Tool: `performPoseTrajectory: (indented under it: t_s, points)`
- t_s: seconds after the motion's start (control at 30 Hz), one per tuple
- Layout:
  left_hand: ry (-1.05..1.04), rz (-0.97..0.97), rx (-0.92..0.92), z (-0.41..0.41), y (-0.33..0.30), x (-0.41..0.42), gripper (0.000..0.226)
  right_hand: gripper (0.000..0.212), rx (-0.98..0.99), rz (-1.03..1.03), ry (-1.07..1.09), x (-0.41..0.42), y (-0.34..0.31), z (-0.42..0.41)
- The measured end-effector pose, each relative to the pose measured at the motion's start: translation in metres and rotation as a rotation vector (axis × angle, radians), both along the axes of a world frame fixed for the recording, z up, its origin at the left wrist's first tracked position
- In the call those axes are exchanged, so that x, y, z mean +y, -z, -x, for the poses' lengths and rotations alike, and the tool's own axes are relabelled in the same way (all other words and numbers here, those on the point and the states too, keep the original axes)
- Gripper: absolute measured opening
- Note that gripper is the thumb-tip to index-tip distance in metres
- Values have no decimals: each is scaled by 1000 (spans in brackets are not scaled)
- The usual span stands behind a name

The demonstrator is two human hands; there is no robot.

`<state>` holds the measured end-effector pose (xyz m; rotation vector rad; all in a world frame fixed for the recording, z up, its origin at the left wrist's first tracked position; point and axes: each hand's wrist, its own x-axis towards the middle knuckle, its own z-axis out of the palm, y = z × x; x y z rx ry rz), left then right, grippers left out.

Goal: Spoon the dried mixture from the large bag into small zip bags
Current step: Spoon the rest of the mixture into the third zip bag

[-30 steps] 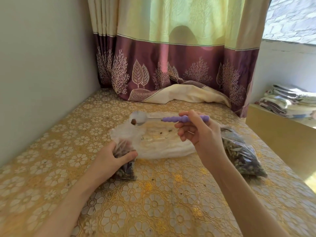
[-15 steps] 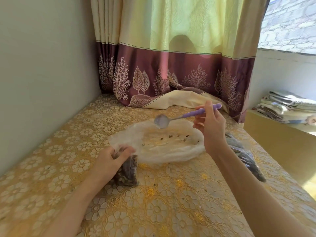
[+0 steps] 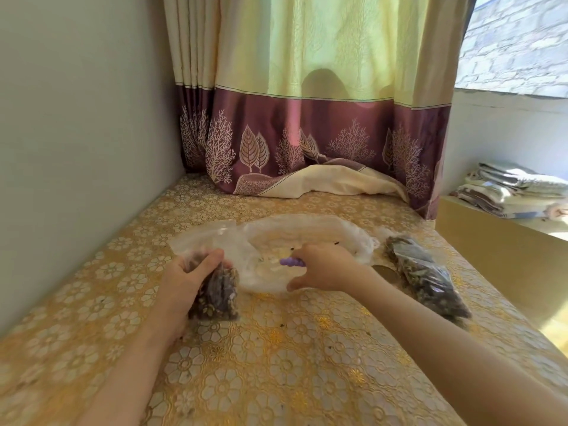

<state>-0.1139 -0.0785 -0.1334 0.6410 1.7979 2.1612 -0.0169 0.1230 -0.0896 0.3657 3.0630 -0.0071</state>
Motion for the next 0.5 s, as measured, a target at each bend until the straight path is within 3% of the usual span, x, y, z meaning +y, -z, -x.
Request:
performPoseTrajectory:
  t_s: [0.13, 0.27, 0.4, 0.5]
  points:
    - [32, -25, -40, -1, -2, -2, 27, 22, 7, -101, 8, -19, 9, -4]
    - [-43, -81, -79, 0, -4, -4, 20, 36, 43, -34, -112, -41, 8, -13]
    - [-71, -155, -120, 1, -8, -9, 18, 37, -16, 286, -216, -66, -1, -27]
    - [-75, -154, -129, 3, -10, -13, 22, 30, 78, 509, -228, -68, -14, -33]
